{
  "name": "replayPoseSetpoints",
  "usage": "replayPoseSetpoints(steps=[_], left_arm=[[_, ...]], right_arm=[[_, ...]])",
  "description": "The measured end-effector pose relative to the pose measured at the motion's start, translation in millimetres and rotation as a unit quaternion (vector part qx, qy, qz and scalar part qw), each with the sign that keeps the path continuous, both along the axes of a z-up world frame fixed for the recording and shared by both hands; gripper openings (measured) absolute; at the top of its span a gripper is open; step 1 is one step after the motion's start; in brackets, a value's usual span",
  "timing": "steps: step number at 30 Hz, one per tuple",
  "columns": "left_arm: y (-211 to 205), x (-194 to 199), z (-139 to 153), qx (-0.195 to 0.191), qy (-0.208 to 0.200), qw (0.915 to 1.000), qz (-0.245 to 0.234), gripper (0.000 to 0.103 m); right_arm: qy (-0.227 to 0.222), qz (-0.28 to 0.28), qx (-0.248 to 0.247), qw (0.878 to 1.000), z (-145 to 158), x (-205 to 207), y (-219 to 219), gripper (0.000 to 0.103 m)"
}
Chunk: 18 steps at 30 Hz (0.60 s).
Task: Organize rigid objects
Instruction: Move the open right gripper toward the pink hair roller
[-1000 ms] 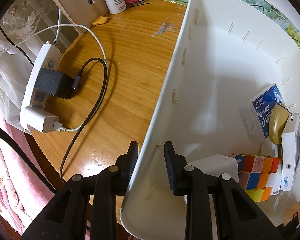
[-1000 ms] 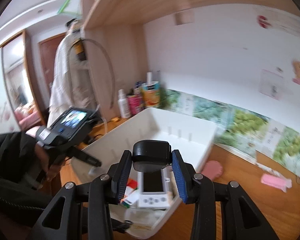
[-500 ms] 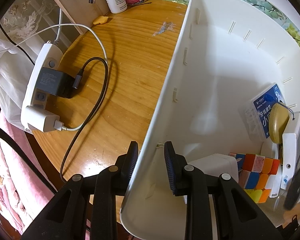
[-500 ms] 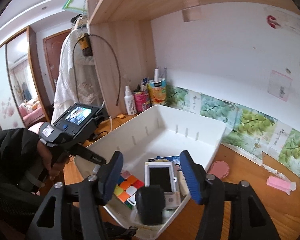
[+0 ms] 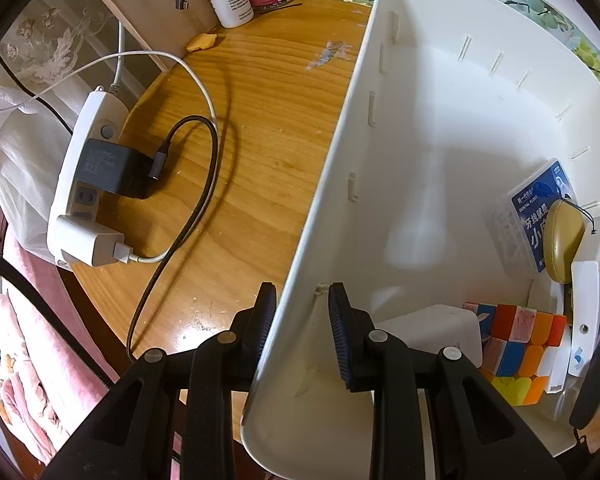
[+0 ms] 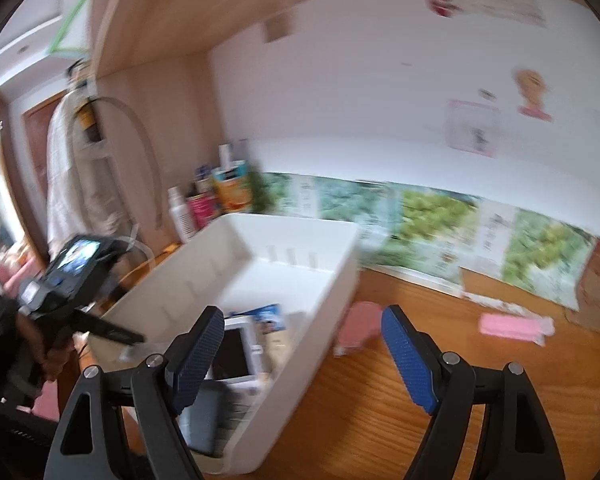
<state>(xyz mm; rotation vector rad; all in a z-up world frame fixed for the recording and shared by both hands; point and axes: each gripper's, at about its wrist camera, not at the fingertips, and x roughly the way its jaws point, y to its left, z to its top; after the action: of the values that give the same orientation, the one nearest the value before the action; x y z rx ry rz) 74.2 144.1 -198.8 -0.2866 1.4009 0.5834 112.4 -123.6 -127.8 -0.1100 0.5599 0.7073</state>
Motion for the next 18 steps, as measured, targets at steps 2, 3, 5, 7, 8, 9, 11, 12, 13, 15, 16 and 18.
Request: replayPoseSetpoints(steps=[2,3,5,7,8,9,11,12,13,15,16,18], left_arm=[[1,1,0,0.000,0.002,1.0000,0.003,0.029],[1,1,0,0.000,0.002,1.0000,0.005,0.029],[1,1,0,0.001,0.004,1.0000,0.009,0.029],[2,2,-1,0.001,0.004,0.9999,0.014,0.029],[3,2,-1,0.002,0.004,0.9999,0.015,0.029],[3,2,-2,0.003,0.004,0.9999,0.015,0.029],[2,1,-2,0.004,0.003,0.9999,0.013,0.029],[2,2,-3,0.004,0.003,0.9999,0.009,0.029],[1,4,-4,0.005,0.003,1.0000,0.001,0.029],[-3,6,-4,0.017,0.005,0.9998,-0.011,0.029],[-4,6,-5,0.024,0.007,0.9996,-0.015,0.029],[-5,5,-5,0.027,0.012,0.9994,-0.016,0.029]], right_arm=[[0.009,-0.031,0.003,0.999,-3,11,-12,0.082],[0.016,-0.046,0.005,0.999,-5,18,-18,0.082],[0.027,-0.073,0.007,0.997,-11,28,-30,0.082],[0.045,-0.103,0.009,0.994,-18,40,-43,0.082],[0.052,-0.112,0.010,0.992,-20,44,-47,0.082],[0.061,-0.126,0.012,0.990,-24,49,-54,0.082],[0.073,-0.150,0.017,0.986,-29,55,-66,0.082],[0.079,-0.162,0.019,0.983,-32,58,-72,0.082],[0.084,-0.171,0.019,0.981,-34,60,-77,0.082],[0.087,-0.185,0.017,0.979,-38,62,-86,0.082],[0.086,-0.189,0.014,0.978,-40,63,-89,0.082],[0.086,-0.201,0.006,0.976,-42,65,-95,0.082]])
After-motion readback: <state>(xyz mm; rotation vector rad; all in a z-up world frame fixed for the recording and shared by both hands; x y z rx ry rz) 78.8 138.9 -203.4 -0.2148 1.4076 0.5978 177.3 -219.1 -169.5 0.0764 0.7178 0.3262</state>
